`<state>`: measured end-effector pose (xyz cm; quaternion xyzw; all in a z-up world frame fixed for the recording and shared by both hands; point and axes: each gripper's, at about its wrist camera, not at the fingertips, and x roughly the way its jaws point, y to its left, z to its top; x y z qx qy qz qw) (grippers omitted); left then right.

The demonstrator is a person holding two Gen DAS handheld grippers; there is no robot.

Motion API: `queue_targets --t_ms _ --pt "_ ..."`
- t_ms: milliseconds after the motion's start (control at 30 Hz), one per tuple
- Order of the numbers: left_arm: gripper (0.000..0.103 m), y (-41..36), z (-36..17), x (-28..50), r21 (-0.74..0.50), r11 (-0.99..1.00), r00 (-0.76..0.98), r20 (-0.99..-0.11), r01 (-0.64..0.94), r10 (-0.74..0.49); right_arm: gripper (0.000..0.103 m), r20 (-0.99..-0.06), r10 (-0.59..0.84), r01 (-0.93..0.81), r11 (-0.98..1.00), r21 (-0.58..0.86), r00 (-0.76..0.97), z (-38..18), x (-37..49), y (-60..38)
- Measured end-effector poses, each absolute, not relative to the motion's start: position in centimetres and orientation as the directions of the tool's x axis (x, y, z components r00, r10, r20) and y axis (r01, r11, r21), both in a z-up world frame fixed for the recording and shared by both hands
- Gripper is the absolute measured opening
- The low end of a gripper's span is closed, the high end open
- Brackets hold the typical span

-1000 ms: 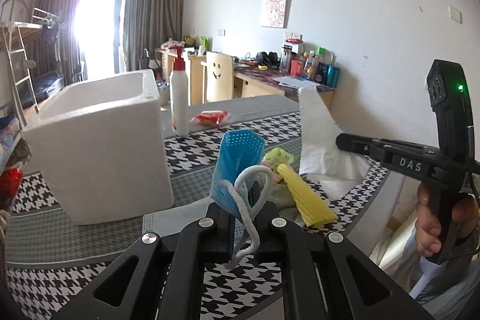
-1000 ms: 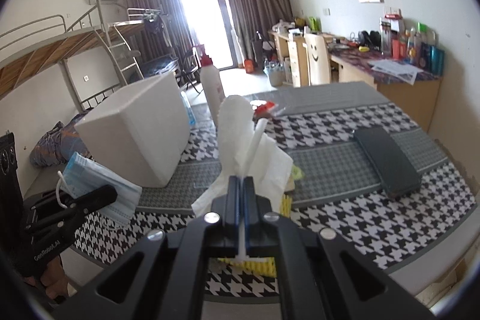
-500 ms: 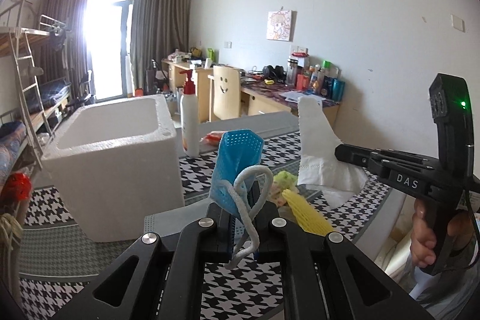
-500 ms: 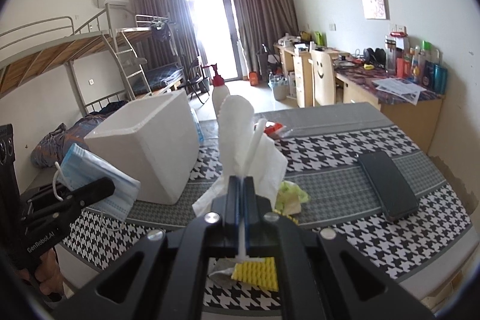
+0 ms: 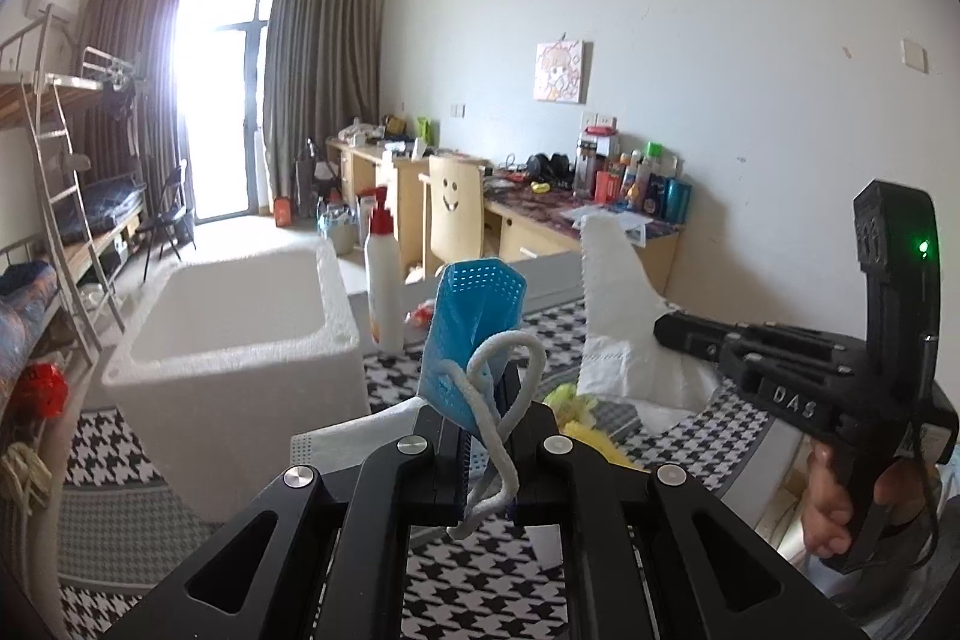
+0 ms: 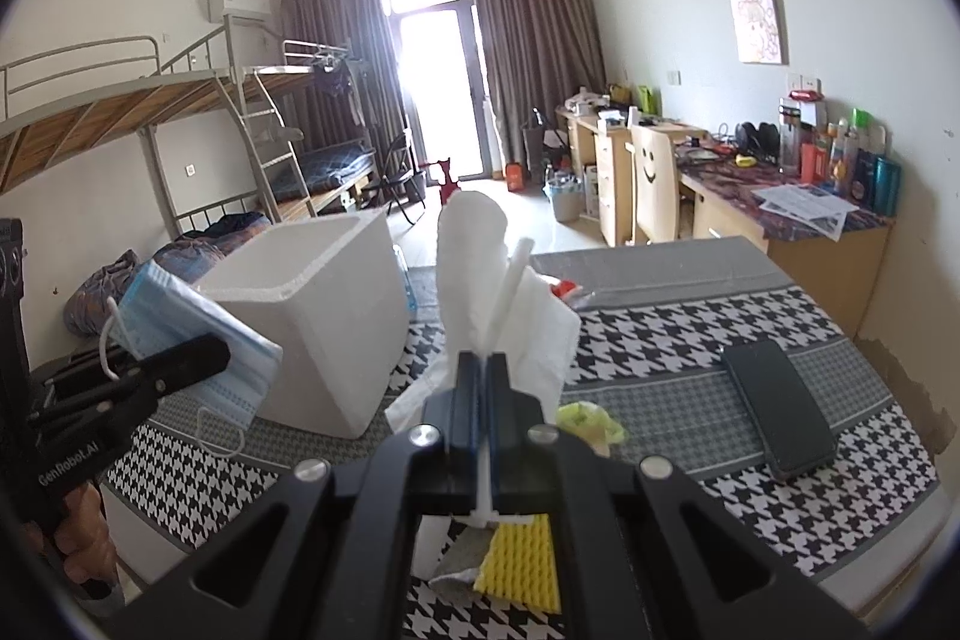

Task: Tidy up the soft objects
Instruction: 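Carry the blue mask and white tissue over the white foam box with both tools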

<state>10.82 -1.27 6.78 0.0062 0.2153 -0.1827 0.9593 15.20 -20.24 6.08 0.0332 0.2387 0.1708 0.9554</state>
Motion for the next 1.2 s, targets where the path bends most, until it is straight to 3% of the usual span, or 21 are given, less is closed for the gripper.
queue_targets --t_ms 1200 --pt "0.009 -1.4 11.7 12.1 -0.005 0.95 0.913 -0.276 0.311 -0.3 0.004 -0.349 0.372 -0.359 0.928 0.105 0.86 9.9 16.3 -18.5"
